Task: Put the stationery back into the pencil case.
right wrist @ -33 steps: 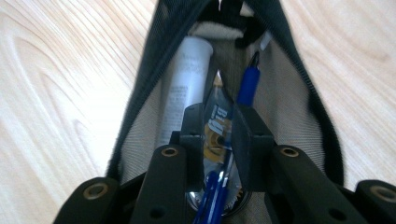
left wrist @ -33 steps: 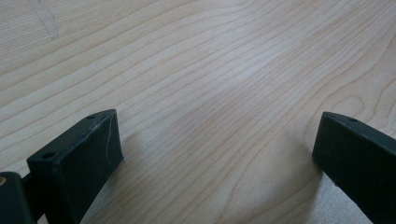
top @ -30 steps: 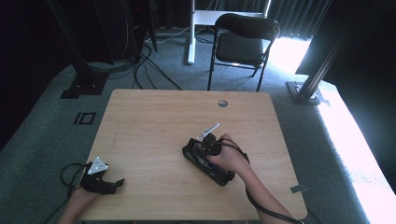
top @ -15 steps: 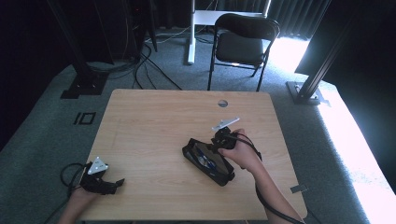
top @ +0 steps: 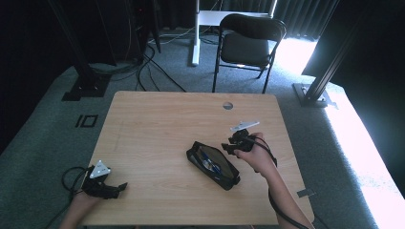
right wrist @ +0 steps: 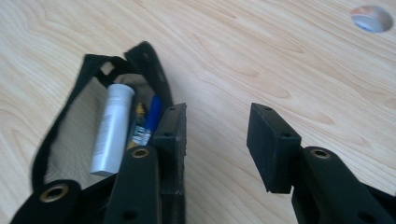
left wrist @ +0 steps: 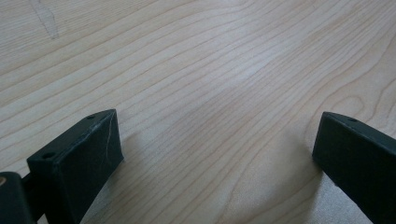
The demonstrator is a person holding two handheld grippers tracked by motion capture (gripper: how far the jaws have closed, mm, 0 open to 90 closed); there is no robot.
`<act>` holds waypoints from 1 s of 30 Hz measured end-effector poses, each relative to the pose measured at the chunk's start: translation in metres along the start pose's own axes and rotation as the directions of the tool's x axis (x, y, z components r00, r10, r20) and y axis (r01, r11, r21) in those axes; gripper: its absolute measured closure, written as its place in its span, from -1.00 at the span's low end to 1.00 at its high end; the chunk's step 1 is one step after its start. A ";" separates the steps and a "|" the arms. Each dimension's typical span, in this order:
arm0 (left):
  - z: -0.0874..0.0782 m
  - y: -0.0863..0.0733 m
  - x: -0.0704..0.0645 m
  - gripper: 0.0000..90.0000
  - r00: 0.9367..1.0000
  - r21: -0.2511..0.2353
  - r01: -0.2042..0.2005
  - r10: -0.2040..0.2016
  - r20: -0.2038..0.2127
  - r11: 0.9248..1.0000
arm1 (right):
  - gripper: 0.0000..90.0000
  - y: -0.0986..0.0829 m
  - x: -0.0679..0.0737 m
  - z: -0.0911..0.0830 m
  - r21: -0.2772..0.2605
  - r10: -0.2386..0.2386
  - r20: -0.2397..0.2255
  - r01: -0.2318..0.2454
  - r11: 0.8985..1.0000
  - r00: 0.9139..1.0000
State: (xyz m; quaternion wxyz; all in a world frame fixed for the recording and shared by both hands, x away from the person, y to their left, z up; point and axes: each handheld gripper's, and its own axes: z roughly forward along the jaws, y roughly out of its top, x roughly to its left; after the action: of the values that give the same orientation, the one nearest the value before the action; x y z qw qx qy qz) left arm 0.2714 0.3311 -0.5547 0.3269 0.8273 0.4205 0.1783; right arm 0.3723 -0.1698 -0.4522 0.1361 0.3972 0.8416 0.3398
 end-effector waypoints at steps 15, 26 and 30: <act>0.000 0.000 0.000 -0.97 1.000 -0.001 0.000 0.000 0.000 1.000 | 0.12 -0.034 -0.031 0.004 -0.026 0.101 0.087 -0.099 0.995 0.991; 0.000 0.000 0.000 -0.97 1.000 0.000 0.000 0.000 0.000 1.000 | 0.00 -0.068 -0.048 0.009 -0.045 0.183 0.152 -0.178 0.983 0.971; 0.000 0.000 0.000 -0.97 1.000 -0.001 0.001 -0.001 0.000 1.000 | -0.03 -0.081 -0.051 0.010 -0.050 0.198 0.173 -0.192 0.980 0.965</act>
State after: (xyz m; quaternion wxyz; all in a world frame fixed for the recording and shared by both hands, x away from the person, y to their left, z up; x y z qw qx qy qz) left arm 0.2714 0.3310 -0.5547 0.3272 0.8270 0.4208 0.1784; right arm 0.3641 -0.2409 -0.5162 0.1827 0.5046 0.7773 0.3283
